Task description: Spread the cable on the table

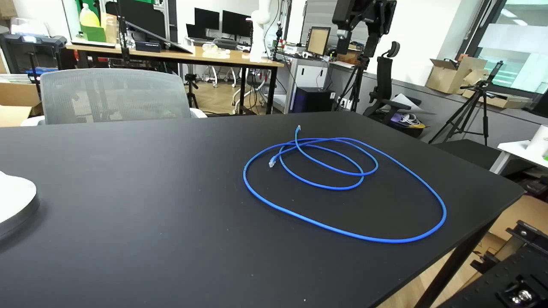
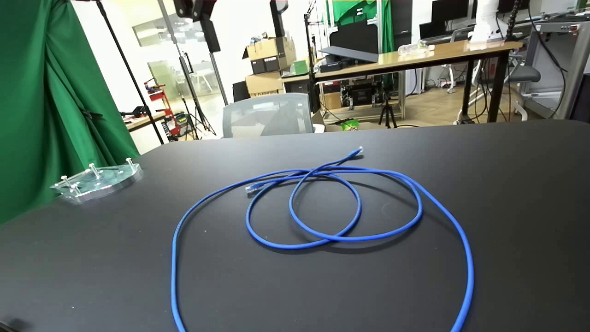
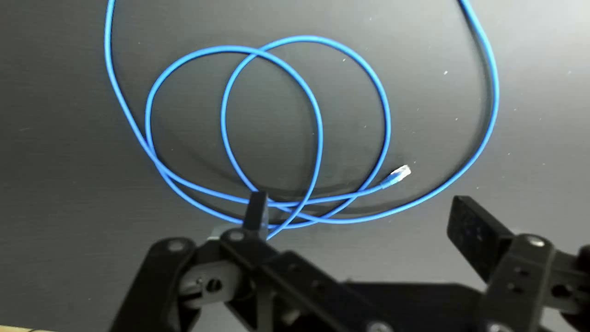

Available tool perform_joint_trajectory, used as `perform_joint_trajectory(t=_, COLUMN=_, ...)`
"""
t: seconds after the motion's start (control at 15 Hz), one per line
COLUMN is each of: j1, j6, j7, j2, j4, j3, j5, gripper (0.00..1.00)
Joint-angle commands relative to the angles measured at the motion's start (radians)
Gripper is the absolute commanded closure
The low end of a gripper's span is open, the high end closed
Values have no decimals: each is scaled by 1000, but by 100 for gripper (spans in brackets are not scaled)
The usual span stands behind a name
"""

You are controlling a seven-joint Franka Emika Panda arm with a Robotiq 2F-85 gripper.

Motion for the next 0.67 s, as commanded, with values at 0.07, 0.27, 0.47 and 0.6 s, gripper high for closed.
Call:
perform_joint_trajectory(t=0.07, j1=-25, j6=226, j7=202, j2=106, j4=-44, j3=9, j5=-79, gripper=0)
perform_joint_trajectory(t=0.27, j1=-31, j6=287, j7=291, j2=205, j4=-51, j3=0, j5=-147, gripper=0)
perform_joint_trajectory(t=0.47, j1=-25, j6=290, j7=328, j2=294, j4=-52, j3=-8, j5=-165, gripper=0)
perform_joint_trajectory(t=0.6, j1=-21, j6=280, j7=327, j2=358, j4=-42, j3=-9, j5=-153, gripper=0)
